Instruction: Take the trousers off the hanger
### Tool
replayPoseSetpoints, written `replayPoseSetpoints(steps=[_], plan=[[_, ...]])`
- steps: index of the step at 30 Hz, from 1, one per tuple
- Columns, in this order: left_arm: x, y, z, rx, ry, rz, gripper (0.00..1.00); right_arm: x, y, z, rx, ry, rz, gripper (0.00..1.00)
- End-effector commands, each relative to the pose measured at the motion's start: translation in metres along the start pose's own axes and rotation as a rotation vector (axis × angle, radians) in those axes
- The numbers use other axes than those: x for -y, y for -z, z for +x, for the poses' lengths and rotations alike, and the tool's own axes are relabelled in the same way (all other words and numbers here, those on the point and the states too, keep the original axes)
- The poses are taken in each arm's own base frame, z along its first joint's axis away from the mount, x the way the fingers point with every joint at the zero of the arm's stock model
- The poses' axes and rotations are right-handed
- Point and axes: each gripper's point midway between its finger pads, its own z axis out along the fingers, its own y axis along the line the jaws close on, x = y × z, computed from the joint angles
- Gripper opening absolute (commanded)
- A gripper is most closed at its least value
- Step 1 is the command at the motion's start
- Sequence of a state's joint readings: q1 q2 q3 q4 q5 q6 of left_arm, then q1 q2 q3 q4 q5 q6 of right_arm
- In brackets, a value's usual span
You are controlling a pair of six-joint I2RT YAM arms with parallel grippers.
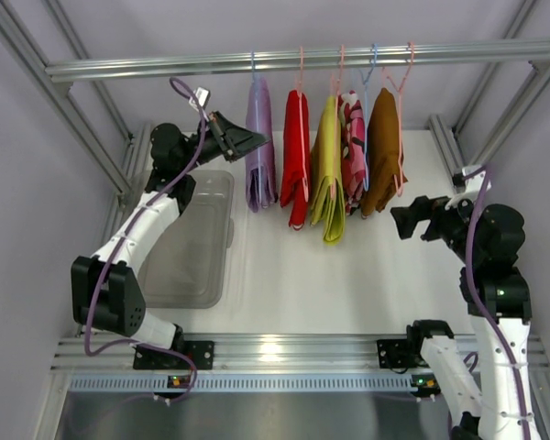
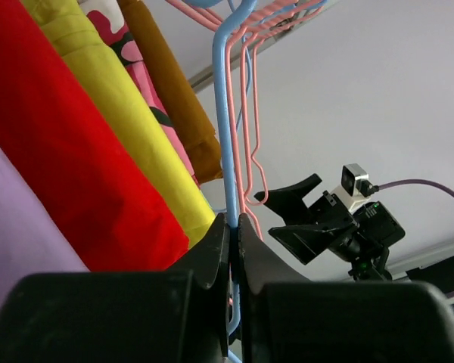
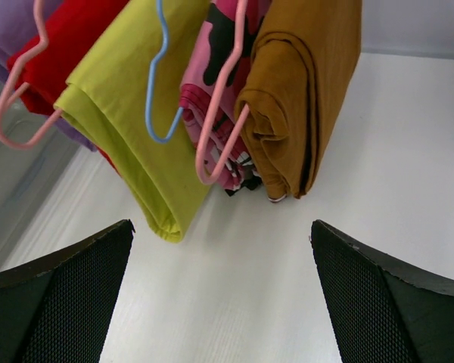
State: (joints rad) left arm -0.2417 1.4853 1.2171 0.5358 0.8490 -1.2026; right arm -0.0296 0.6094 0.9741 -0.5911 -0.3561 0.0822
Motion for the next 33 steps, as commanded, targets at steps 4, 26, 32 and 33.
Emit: replayPoseSetpoints(steps=[4, 26, 32, 33], plan=[[0.129, 0.013, -0.024, 0.045, -0.342, 0.252, 0.00, -0.033, 0.010, -0.045, 0.135, -0.029, -0.152, 1.00], [0.111, 0.080, 0.059, 0.011, -0.303, 0.051, 0.00, -0.127, 0.008, -0.140, 0.309, -0.270, -0.618, 0.84], [0.108, 0.085, 0.071, -0.003, -0.316, 0.035, 0.00, -0.196, -0.010, -0.144, 0.243, -0.277, -0.791, 0.78], [0.107, 0.086, 0.072, -0.009, -0.323, 0.027, 0.00, -0.204, -0.014, -0.144, 0.223, -0.293, -0.813, 0.78]])
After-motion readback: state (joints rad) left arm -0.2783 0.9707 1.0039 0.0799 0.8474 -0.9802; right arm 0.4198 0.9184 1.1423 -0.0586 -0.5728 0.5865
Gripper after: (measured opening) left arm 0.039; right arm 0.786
